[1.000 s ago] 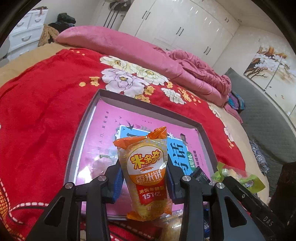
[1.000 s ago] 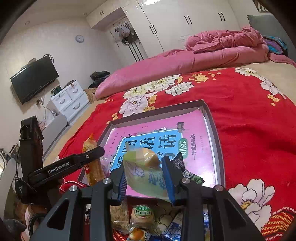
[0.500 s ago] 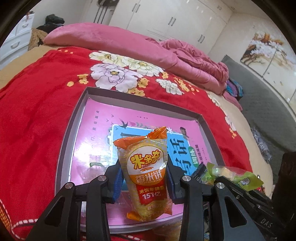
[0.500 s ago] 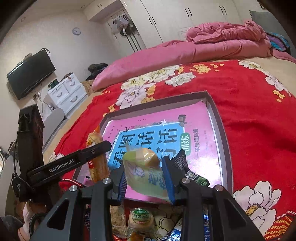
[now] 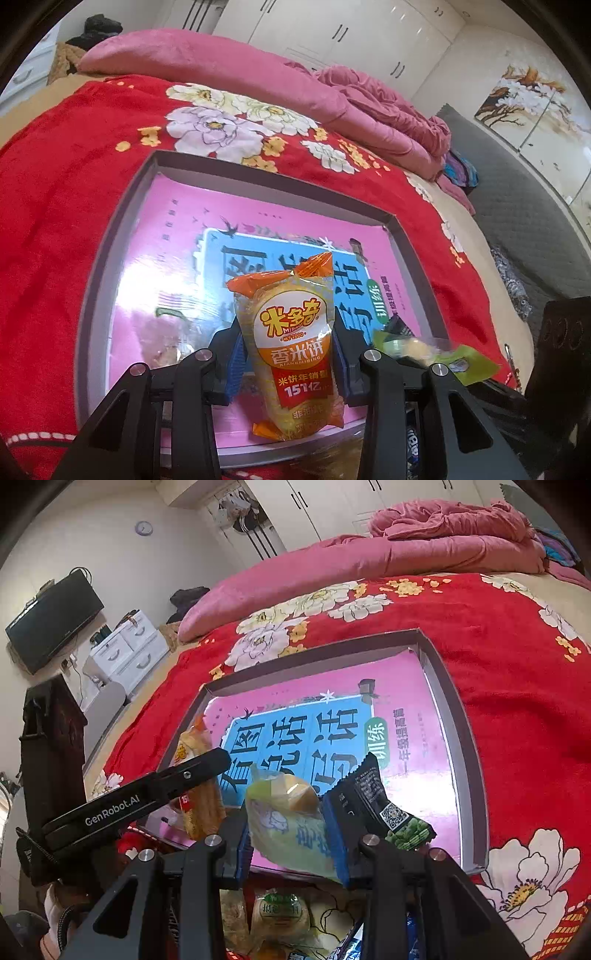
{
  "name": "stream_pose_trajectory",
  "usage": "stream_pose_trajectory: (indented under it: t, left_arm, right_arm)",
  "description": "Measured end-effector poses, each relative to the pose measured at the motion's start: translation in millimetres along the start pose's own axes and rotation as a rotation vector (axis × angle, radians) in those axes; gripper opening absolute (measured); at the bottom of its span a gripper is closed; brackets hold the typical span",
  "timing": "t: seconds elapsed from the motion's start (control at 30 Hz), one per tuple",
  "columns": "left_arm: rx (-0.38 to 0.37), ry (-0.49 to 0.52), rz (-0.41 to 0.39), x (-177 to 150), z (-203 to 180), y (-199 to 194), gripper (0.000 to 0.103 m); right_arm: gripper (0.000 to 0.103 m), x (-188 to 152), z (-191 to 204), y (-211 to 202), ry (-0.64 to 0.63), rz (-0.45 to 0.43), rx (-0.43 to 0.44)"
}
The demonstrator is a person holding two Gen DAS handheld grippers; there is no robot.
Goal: Organize snacks
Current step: 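Lift both held snacks and carry them over the tray, then lower the yellow bag into the tray and open the left tool while the right tool releases the green wrapper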
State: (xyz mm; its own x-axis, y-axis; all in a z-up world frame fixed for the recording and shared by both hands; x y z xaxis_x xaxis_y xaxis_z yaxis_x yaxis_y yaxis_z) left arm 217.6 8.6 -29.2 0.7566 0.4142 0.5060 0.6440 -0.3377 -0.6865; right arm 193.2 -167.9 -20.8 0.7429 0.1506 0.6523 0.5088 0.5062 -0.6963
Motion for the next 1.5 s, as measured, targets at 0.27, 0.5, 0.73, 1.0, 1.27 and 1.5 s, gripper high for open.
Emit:
stream_pose_trajectory:
  t: [0.27,0.5,0.73,1.0,1.27,1.5]
  left_arm:
    - [0.007,0.0,0.01,-2.7,-4.3,5.2,0.041]
    - [0.016,0.007,0.016,-3.1,-4.8,7.6,0.041]
    - [0.017,0.012,0.024,-4.0,-5.5,9.0,0.041]
    - [0.015,0.008,0.027,-4.0,-4.7,9.4,0.041]
    - [0.017,0.01,0.031,-3.7,-4.8,10.3,0.042]
    - [0.014,0.011,0.029,-4.4,-5.1,8.2,0.047]
  right_arm:
    - [0.036,-2.1,-1.8,6.6,0.005,0.022,0.005]
    - [0.036,-3.2,1.7,8.6,-0.022,0.033,-0.012]
    - [0.036,-2.7,1.6,4.6,-0.027,0.022,-0.026]
    - [0.036,-1.7,-4.4,-1.0,-0.014,0.002,-0.046]
    - [0.037,-0.1,-9.9,-8.8,-0.012,-0.021,-0.074]
    - [0.039,1.3,-11.1,-13.5,-0.015,-0.039,-0.085]
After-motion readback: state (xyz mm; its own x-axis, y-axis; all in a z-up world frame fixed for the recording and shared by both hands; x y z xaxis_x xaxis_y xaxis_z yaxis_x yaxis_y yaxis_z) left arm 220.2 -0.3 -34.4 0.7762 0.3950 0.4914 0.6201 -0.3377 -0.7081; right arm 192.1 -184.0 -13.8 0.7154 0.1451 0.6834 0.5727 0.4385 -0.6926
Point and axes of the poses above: each gripper's, at about its wrist camera, not at the fingertips, and y roughly the way its jaws point, z to its left, x to its top, the point moved 1 cm from there along y, roughly the way its jaws point, and after that the axes turned 10 degrees about -y, right-handed, at the moved point
